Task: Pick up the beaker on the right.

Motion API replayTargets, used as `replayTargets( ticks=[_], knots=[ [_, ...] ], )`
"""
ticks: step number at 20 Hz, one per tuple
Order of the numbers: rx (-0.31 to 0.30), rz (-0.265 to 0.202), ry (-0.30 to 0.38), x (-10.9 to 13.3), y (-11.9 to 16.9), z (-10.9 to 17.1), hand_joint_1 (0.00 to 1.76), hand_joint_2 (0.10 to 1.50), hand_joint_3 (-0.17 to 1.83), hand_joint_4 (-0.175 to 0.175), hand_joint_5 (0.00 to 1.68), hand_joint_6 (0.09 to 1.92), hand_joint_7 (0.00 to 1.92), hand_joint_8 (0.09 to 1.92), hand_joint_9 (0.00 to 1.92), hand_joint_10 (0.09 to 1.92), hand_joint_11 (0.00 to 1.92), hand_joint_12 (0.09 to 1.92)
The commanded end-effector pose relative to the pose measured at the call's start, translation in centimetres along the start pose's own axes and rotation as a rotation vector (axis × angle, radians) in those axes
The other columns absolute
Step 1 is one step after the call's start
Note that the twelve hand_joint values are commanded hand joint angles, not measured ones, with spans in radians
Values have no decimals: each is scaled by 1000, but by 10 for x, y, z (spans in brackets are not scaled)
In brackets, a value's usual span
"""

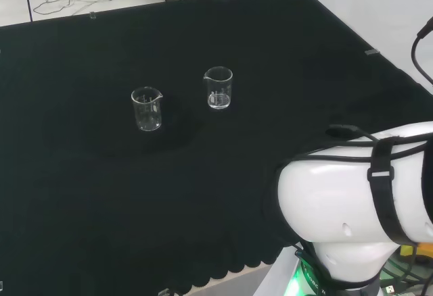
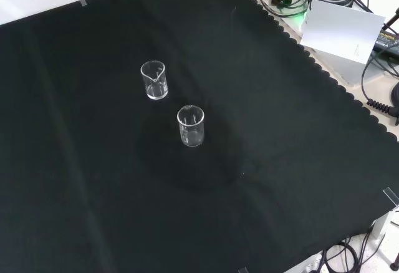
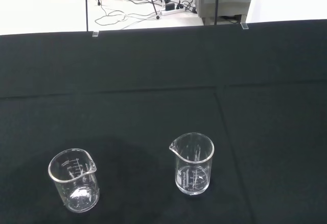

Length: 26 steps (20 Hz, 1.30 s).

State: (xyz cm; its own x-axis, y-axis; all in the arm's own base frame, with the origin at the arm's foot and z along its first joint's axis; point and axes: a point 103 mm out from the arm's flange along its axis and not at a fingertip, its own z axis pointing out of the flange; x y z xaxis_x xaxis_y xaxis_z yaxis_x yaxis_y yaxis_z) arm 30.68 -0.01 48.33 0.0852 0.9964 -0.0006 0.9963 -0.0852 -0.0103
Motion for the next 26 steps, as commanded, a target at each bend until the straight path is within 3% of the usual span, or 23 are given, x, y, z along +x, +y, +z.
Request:
replayTargets(
  ticks=[1,5,16,21,26],
  knots=[
    [-9,1,-11,-1,0,0,131,1155,521,2,215,297,15,479,127,634,0,1246],
    [-5,4,-10,-1,1,2,89,1249,363,2,273,152,9,475,123,627,0,1258],
    [26,53,13,-6,10,26,104,1273,303,1,304,91,13,472,127,623,0,1260],
    [52,86,15,-20,21,46,111,1272,296,1,306,87,15,472,129,624,0,1260],
    [83,89,19,-34,41,69,126,1269,288,1,309,87,17,472,130,624,0,1260]
  ],
)
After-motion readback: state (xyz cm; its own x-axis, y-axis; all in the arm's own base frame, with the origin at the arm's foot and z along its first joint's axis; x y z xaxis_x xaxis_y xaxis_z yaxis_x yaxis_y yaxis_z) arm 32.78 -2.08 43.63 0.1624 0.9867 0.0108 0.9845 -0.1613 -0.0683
